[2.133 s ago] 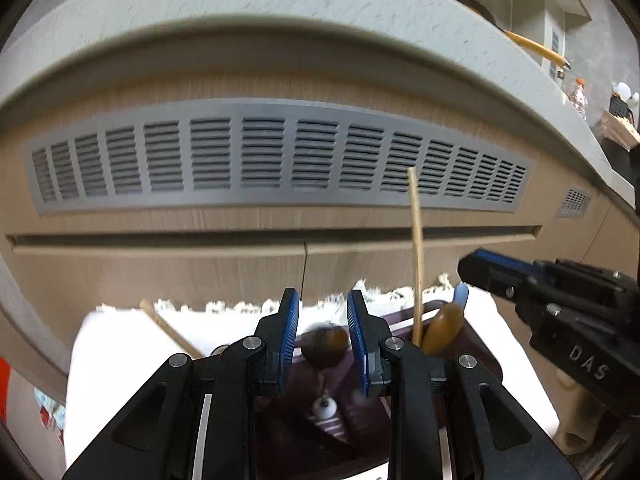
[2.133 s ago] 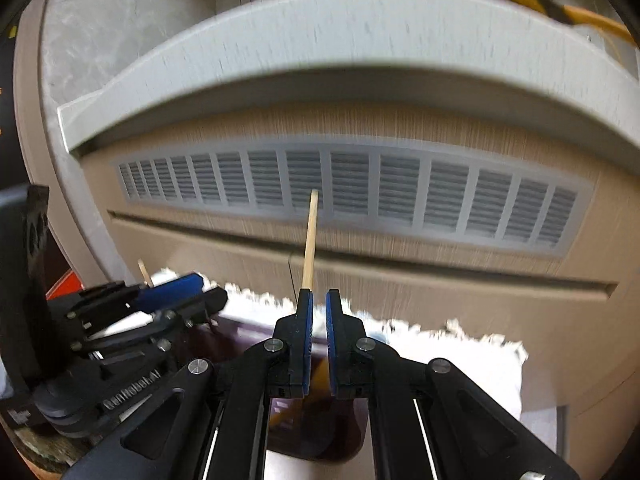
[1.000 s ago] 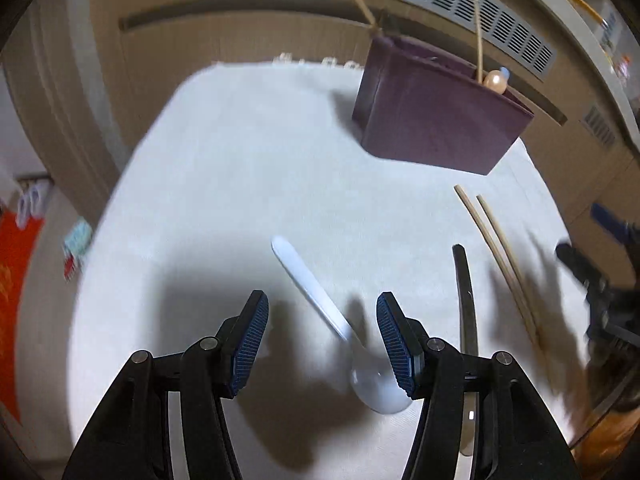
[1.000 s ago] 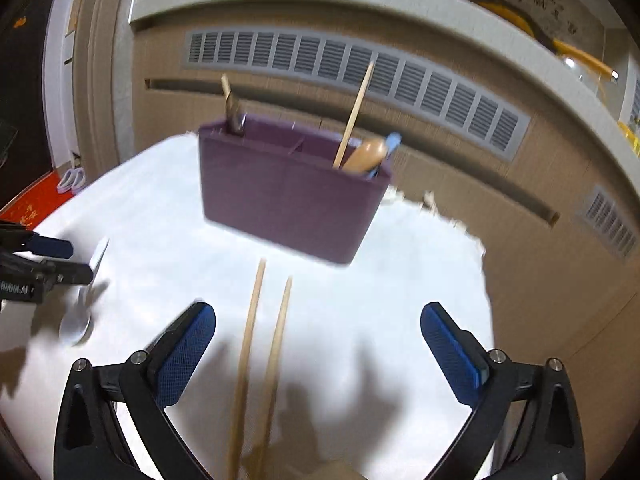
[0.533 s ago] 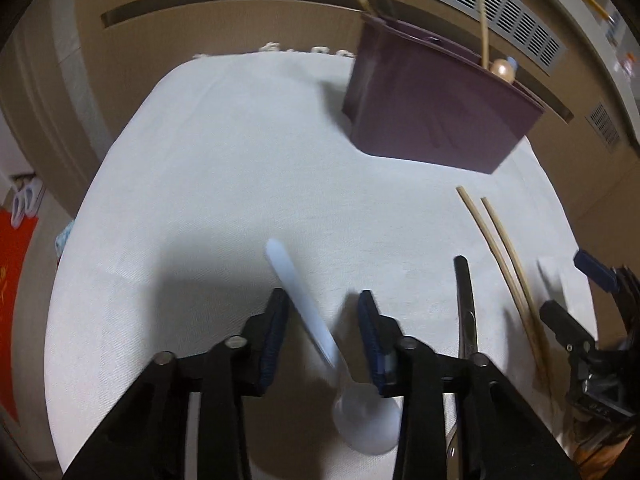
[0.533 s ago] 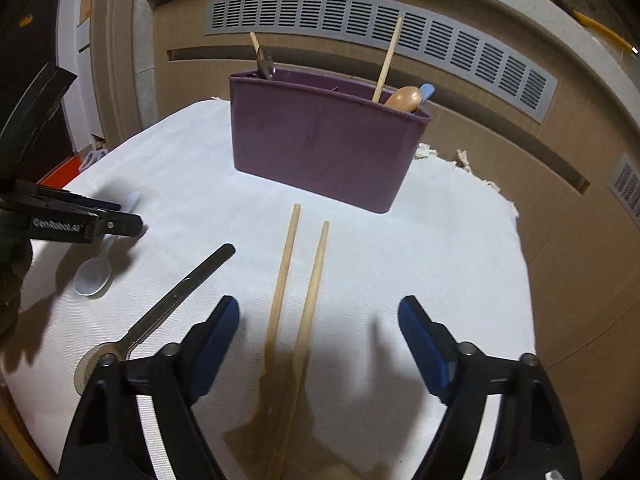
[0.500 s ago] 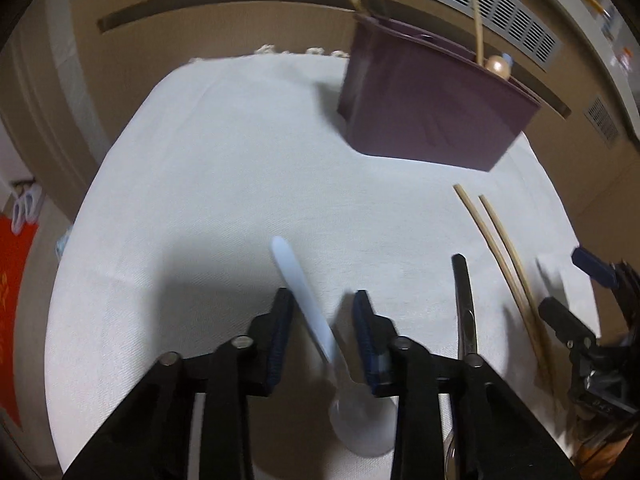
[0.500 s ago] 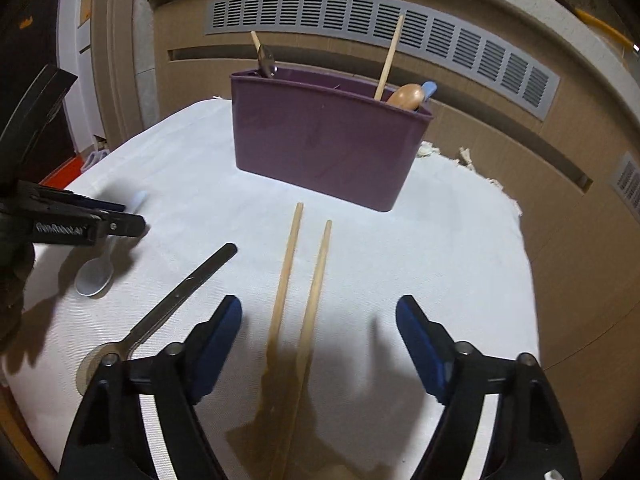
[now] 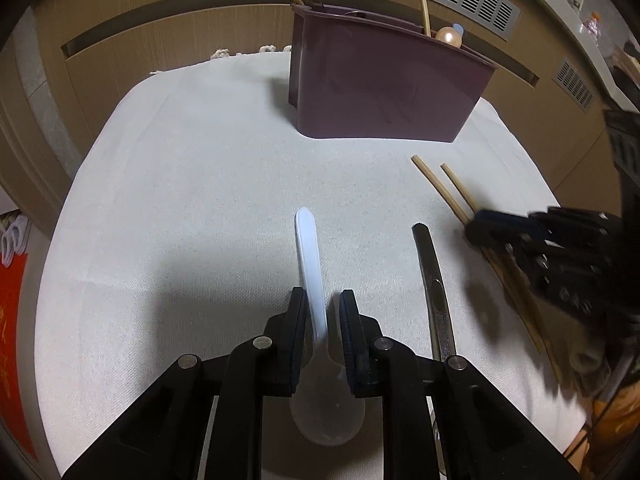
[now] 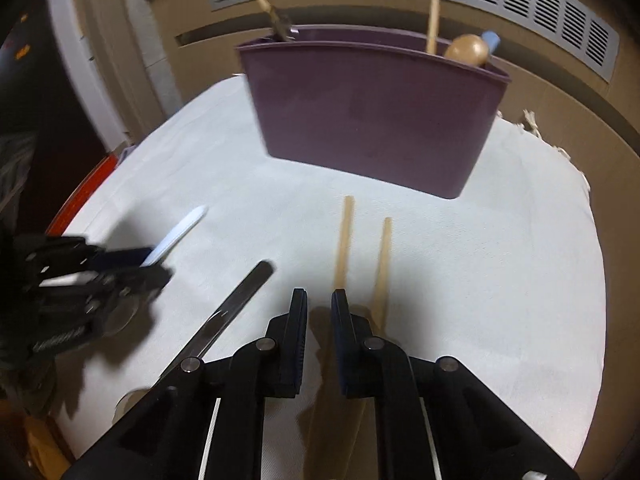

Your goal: Organize utensils

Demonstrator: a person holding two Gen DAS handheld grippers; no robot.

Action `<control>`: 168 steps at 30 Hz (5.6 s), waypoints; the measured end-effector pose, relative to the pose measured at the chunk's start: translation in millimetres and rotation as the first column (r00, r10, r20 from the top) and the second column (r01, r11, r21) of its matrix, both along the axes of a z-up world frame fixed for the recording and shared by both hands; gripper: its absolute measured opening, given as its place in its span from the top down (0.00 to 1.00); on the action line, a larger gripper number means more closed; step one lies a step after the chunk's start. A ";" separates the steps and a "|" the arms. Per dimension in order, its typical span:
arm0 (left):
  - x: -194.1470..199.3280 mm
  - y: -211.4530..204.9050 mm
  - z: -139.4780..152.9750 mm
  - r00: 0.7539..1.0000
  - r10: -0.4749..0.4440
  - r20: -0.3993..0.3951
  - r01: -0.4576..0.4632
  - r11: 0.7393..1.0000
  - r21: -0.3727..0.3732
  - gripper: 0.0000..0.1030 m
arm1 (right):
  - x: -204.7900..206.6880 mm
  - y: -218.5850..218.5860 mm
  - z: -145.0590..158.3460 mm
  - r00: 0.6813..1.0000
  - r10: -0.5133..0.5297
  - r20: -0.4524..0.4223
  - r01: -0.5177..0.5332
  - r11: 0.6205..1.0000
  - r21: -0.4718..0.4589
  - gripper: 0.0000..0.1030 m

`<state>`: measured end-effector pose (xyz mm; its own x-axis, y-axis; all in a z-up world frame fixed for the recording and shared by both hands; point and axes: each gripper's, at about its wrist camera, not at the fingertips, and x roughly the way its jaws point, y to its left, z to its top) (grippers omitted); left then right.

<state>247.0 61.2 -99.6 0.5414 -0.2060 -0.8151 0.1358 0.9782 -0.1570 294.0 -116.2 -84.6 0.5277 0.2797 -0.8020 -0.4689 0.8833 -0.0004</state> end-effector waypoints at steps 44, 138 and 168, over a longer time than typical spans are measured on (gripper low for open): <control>3.7 -8.1 12.6 0.997 0.000 0.079 0.000 1.000 0.005 0.91 | -28.8 -35.9 20.9 0.999 -0.039 0.037 0.036 0.996 0.077 0.93; 101.4 -76.3 4.7 0.985 -0.147 -0.096 0.160 0.975 0.157 0.82 | -46.5 -64.2 42.1 0.989 -0.049 0.136 0.036 0.995 0.096 0.92; -10.2 6.4 44.5 0.980 -0.013 0.198 0.032 0.995 -0.090 0.89 | 16.9 -14.1 -9.2 0.988 -0.156 0.003 0.155 0.982 -0.111 0.90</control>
<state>236.8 67.5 -55.1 0.6840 -0.2894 -0.6696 0.1950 0.9571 -0.2143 310.9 -130.3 -93.8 0.5532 0.1038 -0.8265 -0.3258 0.9401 -0.1000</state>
